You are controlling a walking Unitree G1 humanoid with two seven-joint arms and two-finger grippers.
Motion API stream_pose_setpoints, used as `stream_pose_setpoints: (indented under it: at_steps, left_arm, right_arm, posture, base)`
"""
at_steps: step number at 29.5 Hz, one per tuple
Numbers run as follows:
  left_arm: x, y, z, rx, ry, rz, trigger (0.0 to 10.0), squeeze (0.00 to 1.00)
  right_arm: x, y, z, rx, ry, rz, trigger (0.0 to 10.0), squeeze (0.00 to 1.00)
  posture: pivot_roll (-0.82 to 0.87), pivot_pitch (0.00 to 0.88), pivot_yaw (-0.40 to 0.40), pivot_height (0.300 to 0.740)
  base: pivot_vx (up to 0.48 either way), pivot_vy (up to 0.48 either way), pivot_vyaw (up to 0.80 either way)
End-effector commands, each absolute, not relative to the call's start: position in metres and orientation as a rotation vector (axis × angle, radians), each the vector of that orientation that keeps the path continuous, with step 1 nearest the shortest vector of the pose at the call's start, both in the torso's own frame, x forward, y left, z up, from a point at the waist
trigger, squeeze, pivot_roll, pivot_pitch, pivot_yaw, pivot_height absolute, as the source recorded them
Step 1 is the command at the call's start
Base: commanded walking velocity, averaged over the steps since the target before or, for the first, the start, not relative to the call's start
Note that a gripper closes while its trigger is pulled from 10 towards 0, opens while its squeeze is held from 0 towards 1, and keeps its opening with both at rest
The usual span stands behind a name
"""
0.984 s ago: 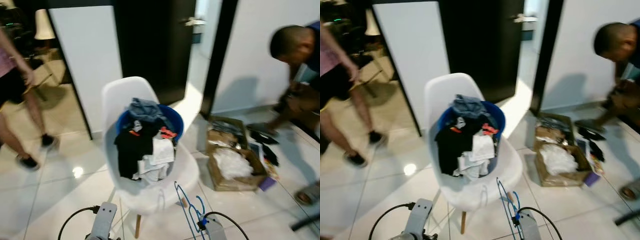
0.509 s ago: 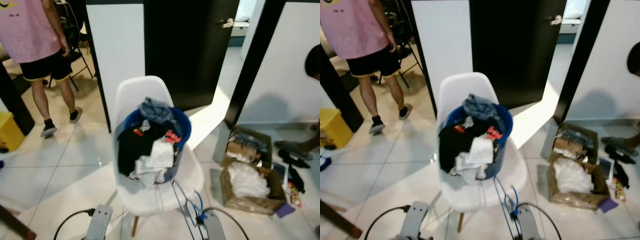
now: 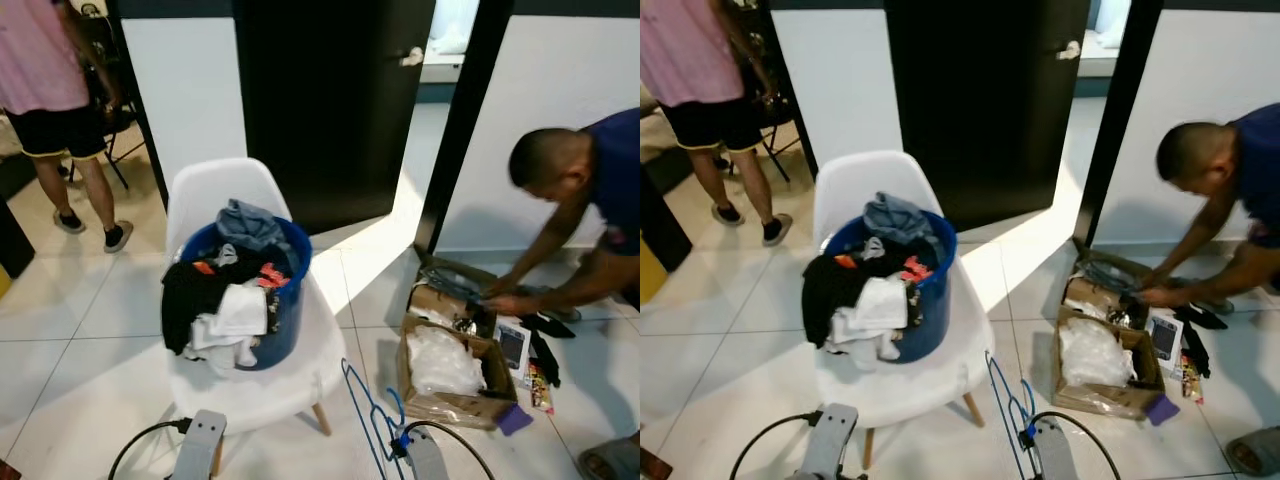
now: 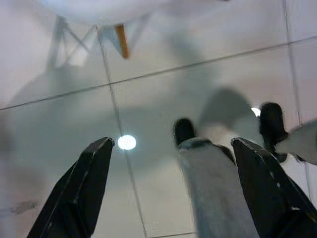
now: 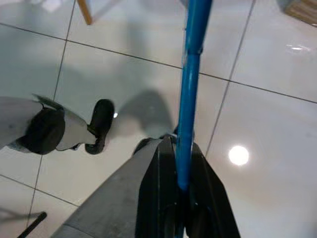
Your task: Hang hanger
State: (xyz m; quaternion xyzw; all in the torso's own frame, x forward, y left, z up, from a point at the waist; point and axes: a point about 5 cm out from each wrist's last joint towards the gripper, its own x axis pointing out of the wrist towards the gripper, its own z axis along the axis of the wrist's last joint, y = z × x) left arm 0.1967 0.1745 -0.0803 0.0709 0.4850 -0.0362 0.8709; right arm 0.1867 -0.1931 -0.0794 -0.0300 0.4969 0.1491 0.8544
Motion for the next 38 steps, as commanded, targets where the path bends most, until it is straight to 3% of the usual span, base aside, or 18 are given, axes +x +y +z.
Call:
stream_pose_setpoints:
  at_steps: [1, 9, 16, 20, 26, 38]
  left_arm:
    - [0.205, 0.184, -0.075, 0.171, 0.972, -0.034, 10.0, 0.00]
    - [0.208, 0.199, -0.071, 0.185, 0.959, 0.088, 10.0, 0.00]
    - [0.204, 0.199, -0.073, 0.185, 0.983, 0.052, 10.0, 0.00]
    - [0.188, 0.186, -0.083, 0.191, 1.049, -0.097, 10.0, 0.00]
    - [0.174, 0.193, -0.089, 0.256, 1.117, -0.104, 10.0, 0.00]
    - [0.178, 0.190, -0.088, 0.267, 1.109, -0.122, 10.0, 0.00]
  right_arm:
    - [0.188, -0.189, -0.079, -0.056, 1.037, 0.323, 10.0, 0.00]
    - [0.188, -0.189, -0.079, -0.055, 1.037, 0.326, 10.0, 0.00]
    - [0.188, -0.189, -0.079, -0.056, 1.035, 0.327, 10.0, 0.00]
    - [0.188, -0.189, -0.079, -0.059, 1.038, 0.332, 10.0, 0.00]
    - [0.188, -0.189, -0.079, -0.065, 1.039, 0.331, 10.0, 0.00]
    - [0.188, -0.190, -0.079, -0.072, 1.040, 0.336, 10.0, 0.00]
  posture:
    - [-0.01, 0.000, 0.022, 0.740]
    - [-0.01, 0.000, 0.020, 0.740]
    - [-0.01, 0.000, 0.021, 0.740]
    - [-0.01, 0.000, 0.017, 0.740]
    - [-0.01, 0.000, 0.018, 0.740]
    - [-0.01, 0.000, 0.018, 0.740]
  base:
    - [0.000, 0.000, 0.00]
    - [0.000, 0.000, 0.00]
    - [0.000, 0.000, 0.00]
    - [0.000, 0.000, 0.00]
    - [0.000, 0.000, 0.00]
    - [0.000, 0.000, 0.00]
